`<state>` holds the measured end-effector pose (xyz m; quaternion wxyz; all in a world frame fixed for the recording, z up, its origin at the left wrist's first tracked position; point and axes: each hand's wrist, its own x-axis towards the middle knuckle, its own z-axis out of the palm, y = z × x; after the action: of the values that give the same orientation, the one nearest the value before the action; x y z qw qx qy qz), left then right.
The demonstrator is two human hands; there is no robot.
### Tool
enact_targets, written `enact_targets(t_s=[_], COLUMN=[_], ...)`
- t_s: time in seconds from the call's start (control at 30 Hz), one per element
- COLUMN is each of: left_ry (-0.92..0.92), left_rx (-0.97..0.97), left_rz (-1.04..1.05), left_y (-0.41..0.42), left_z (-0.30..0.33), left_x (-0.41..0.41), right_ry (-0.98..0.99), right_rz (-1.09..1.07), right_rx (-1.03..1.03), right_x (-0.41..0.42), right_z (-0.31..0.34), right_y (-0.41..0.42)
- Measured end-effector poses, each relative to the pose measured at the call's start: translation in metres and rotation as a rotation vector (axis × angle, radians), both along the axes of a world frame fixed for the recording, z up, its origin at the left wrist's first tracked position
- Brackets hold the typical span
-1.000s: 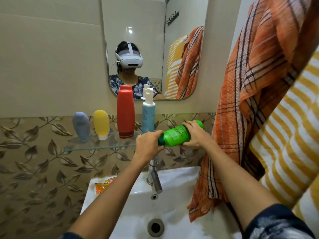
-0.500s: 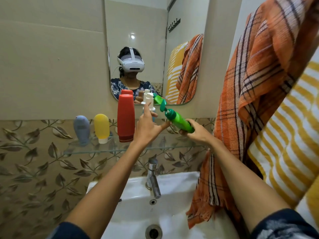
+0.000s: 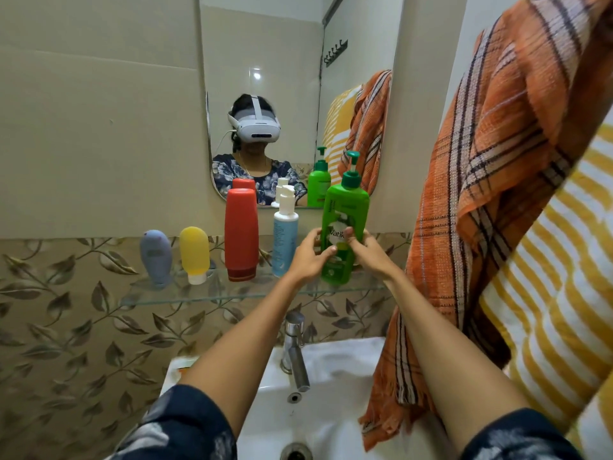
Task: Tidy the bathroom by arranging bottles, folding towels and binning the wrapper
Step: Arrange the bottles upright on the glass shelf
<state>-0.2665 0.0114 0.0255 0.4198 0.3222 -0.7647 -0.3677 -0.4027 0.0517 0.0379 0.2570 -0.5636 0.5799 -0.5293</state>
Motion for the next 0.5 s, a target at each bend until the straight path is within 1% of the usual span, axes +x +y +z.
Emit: enact_targets(t_s=[0.17,0.33,0.5], left_ry=[0.071,0.083,0.068], left_rx=[0.088,0.080,0.084], left_rz=[0.062,0.140,0.176], left_y=[-0.005,-0.008,-0.009], left_z=[-0.013,-0.013,-0.013], left_x=[-0.006,-0.013,-0.021], right_ry=[-0.021,-0.103,-0.103], right_rz=[0.023,0.043,0.026], right_rx=[0.050,0.090,0.133], right_x=[-0.003,-0.007,-0.009], right_z=[0.003,0.005,0.007], right_y=[-0.005,-0.009,-0.013])
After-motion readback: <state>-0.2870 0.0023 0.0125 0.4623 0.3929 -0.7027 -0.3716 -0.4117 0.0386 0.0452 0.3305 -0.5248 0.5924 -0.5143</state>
